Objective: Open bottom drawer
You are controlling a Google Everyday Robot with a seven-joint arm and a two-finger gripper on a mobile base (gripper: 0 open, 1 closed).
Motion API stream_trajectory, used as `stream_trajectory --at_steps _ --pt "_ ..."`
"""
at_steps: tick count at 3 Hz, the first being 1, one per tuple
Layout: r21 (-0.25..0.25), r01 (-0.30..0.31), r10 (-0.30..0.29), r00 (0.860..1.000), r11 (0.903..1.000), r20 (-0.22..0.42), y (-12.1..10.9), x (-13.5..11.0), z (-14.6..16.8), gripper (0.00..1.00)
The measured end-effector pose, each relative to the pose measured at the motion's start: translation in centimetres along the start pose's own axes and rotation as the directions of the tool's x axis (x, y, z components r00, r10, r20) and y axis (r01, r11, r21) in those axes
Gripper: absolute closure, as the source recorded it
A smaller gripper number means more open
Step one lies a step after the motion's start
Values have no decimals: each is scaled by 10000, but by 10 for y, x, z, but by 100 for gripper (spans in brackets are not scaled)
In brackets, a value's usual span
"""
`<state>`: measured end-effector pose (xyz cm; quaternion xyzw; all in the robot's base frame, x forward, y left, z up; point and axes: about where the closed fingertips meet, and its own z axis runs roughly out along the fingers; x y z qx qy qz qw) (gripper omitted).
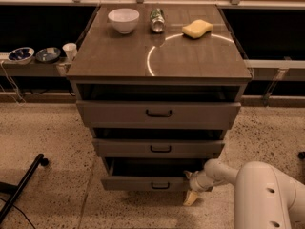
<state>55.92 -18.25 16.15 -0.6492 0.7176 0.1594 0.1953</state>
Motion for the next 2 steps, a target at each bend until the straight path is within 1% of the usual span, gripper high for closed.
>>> stream_trajectory --at_steps 1,2 --pt "-313 283 -280 9996 9991 99 10 -11 1 19" --pt "-414 469 -465 9988 9980 119 21 -18 -8 22"
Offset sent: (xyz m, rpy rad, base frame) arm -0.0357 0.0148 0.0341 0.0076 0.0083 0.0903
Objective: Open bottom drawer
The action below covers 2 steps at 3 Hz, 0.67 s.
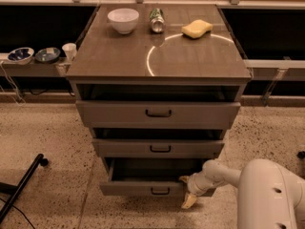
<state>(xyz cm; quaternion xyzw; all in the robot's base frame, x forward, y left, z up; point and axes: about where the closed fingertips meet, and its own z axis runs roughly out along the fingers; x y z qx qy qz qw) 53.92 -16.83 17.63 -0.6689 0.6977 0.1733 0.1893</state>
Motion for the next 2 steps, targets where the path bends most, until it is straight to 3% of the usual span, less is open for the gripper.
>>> stream_trajectory --at_steps 2 --pt "-772 -454 412 9977 9960 -546 47 13 -11 26"
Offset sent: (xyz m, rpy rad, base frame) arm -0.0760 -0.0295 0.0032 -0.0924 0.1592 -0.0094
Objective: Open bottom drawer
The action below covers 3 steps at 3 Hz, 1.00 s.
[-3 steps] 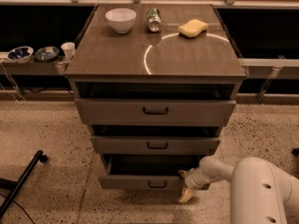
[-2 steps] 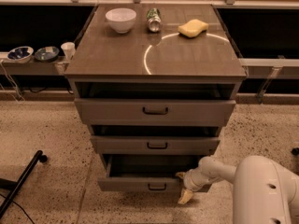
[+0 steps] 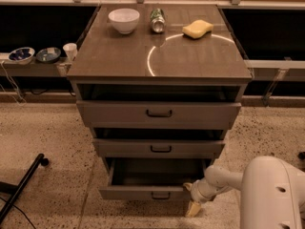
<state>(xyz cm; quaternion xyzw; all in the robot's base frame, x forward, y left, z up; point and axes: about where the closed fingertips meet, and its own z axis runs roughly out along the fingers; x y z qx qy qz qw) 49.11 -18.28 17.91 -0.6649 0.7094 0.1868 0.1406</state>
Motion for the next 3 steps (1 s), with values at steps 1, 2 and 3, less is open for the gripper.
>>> stream_trajectory --at_steps 1,2,3 --pt "-355 -188 179 9995 9992 -249 17 6 -1 30" --pt "-351 -188 179 9995 9992 -247 18 4 -5 32" --pt "127 -137 137 9999 9998 -5 16 -1 -22 32"
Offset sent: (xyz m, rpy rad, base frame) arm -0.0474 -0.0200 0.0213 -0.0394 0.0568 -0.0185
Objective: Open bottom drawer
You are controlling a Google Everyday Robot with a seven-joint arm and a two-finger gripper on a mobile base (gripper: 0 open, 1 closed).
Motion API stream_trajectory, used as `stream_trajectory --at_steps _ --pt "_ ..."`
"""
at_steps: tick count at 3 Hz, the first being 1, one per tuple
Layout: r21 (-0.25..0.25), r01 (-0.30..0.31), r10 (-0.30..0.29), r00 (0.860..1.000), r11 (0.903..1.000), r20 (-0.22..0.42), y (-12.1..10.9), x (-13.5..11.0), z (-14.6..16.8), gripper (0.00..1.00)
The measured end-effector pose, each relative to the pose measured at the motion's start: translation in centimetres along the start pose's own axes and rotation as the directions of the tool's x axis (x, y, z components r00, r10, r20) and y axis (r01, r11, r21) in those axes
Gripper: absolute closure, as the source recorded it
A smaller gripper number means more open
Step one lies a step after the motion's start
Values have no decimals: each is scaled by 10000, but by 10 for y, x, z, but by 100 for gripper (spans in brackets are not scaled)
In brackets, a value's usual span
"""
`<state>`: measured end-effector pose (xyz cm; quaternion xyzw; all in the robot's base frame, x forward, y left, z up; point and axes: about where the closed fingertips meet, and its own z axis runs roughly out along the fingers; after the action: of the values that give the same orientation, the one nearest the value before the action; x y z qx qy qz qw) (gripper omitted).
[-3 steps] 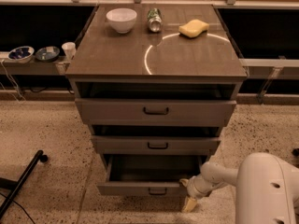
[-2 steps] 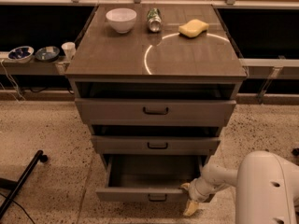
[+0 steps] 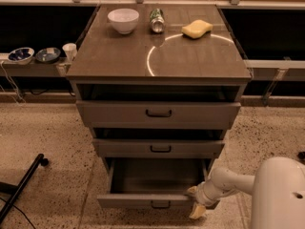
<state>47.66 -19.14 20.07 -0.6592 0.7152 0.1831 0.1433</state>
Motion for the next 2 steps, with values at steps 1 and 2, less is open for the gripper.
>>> stream_trajectory --at_steps 1,2 --pt "648 342 -360 9990 9973 271 -12 -16 -24 32" --pt "1183 371 -417 9985 9923 367 -33 -29 -32 48"
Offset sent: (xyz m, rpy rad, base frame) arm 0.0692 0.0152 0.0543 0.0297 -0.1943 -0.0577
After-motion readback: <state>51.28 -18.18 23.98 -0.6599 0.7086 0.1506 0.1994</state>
